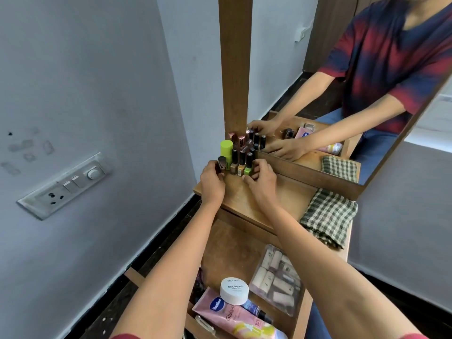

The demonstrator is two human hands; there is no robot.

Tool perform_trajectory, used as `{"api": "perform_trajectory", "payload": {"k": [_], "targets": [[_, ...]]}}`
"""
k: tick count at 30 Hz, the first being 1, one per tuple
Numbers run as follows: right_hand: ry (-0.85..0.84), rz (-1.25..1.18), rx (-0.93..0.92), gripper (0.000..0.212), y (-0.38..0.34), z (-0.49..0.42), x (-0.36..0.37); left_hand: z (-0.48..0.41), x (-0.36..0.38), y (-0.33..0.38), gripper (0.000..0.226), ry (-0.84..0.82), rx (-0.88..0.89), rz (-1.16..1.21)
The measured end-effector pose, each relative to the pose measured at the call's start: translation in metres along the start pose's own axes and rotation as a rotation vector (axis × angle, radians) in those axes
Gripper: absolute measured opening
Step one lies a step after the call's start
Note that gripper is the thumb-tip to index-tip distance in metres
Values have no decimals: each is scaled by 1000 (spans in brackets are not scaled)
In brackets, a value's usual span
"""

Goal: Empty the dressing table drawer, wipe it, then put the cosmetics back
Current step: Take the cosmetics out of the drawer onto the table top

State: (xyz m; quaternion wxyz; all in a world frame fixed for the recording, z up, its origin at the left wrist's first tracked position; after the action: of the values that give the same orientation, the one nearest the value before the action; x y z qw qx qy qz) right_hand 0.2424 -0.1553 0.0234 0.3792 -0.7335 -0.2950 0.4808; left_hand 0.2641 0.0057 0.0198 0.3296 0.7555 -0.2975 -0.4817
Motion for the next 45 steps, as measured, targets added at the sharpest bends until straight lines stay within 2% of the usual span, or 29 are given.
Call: {"api": "perform_trajectory", "payload": {"k": [16,24,28,30,33,37,40,45], "targets": [[-8,-50,54,46,3,10,-7,6,-9,5,24,-36,-47,-14],[-65,-12,-26,33,-9,59,-16,50,-51,-9,23,-13,-46,85],[-155,-8,-188,21,-19,105,-15,83,-77,-15,15,-44,-43,94],[-236,10,-251,17,-20,127,-8,99,-87,-20,13,-113,-36,41],[-452,111,-259,18,-14,155,11,121,-98,-31,10,-264,-30,-60],[-679,208,-247,34,-10,188,34,142,-110,-44,12,-498,-54,-281],[-781,286,-257,41,-13,205,47,155,-117,-48,12,-699,-52,-468],[-854,281,-228,29,-21,223,61,172,-120,-55,32,-990,-65,-648]]}}
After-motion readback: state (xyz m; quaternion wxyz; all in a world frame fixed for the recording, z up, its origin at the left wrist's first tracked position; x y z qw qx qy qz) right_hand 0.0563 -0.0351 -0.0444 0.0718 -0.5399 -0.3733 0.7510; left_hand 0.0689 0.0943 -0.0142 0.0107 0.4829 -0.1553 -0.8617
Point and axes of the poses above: each hand's wrist, its own z-axis away from the middle knuckle, its own x-axis out of the palm, y = z × x, the point moved 5 cm from there along -z, towards the middle knuckle, and after that the axes turned 2 degrees about x, right-handed, at the moved point
